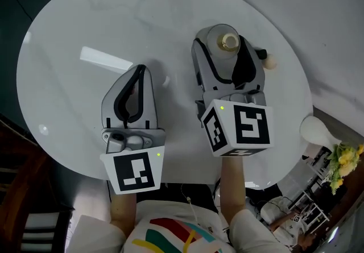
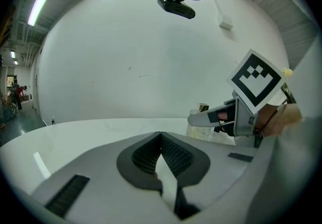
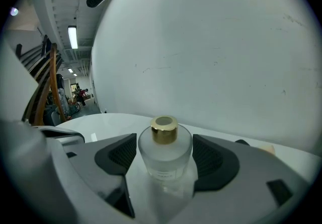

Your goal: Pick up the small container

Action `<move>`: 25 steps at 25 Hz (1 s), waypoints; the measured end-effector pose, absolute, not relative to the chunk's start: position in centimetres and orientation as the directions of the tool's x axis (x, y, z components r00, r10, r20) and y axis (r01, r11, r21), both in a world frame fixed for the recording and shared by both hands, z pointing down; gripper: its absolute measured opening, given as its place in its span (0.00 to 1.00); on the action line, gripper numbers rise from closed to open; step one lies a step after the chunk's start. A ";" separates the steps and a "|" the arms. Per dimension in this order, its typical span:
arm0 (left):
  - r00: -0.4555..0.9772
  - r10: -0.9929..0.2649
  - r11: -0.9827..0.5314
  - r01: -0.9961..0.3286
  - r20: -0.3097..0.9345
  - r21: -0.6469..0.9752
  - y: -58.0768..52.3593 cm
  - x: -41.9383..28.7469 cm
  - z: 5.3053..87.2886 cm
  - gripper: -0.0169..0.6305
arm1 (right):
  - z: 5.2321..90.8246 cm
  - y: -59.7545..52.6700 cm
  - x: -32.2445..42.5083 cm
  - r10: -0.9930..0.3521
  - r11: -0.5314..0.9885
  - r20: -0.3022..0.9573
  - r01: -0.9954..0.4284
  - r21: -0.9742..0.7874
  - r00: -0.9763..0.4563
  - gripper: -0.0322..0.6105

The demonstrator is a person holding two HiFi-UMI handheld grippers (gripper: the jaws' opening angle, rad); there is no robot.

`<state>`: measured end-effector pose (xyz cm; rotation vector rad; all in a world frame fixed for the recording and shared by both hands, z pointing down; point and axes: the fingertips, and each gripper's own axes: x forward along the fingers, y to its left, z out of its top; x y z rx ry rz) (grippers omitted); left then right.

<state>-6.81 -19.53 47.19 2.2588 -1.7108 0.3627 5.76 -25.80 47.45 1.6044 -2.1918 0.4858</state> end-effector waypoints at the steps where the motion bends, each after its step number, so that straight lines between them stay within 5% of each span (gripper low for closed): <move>1: 0.264 -0.893 -0.256 -0.964 0.365 0.074 -19.5 -6.8 47.2 0.05 | 47.6 -25.8 5.8 -0.822 0.289 0.499 -0.956 -0.049 -0.274 0.58; 25: 0.236 -0.899 -0.224 -0.972 0.369 0.075 -19.0 -7.4 48.0 0.05 | 49.6 -26.5 5.8 -0.846 0.258 0.475 -0.966 -0.029 -0.241 0.58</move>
